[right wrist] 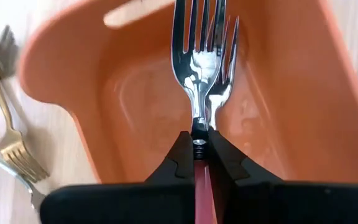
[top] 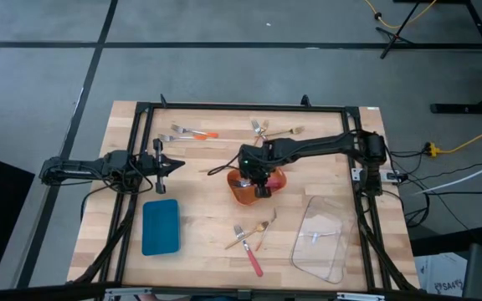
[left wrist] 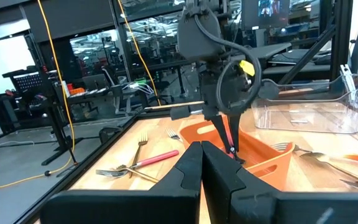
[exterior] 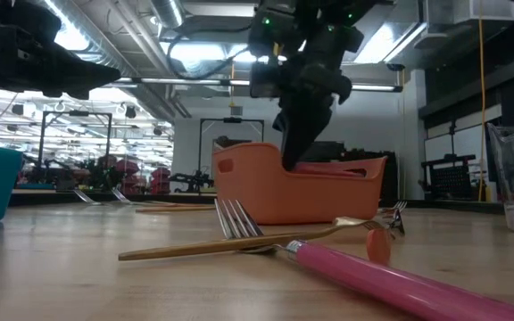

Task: Sort silverware by color (type)
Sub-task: Put the pink fork into the orange bin, then put the orange fork into the blue bin

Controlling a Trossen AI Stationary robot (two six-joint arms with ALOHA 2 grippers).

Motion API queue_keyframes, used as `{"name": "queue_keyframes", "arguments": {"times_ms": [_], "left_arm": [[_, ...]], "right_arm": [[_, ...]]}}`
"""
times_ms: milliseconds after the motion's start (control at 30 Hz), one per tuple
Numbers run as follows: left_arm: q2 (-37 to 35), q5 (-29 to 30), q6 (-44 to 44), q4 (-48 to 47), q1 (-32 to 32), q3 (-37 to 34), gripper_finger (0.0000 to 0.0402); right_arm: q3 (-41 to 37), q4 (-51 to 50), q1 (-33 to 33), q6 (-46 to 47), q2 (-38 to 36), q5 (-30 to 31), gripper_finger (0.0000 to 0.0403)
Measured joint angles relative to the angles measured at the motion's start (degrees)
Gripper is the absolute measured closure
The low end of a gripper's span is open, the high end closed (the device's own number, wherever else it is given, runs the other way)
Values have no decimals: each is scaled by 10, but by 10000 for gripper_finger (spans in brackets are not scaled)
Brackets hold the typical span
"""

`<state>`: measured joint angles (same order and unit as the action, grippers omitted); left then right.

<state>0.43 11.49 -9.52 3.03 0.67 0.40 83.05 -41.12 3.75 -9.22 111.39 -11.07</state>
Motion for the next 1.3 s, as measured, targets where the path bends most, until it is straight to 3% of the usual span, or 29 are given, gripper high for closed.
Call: {"name": "queue_keyframes", "arguments": {"times_ms": [367,700,933,1300], "left_arm": [[0,0,0,-5,0,0,401],[0,0,0,-5,0,0,401],[0,0,0,-4,0,0,401],[0,0,11,61,0,0,401]], "right_arm": [[0,12,0,-1,25,28,395],[0,6,0,-1,25,30,317],[1,-4,0,-1,22,29,302],[27,-84,0,-17,-74,31,302]]}}
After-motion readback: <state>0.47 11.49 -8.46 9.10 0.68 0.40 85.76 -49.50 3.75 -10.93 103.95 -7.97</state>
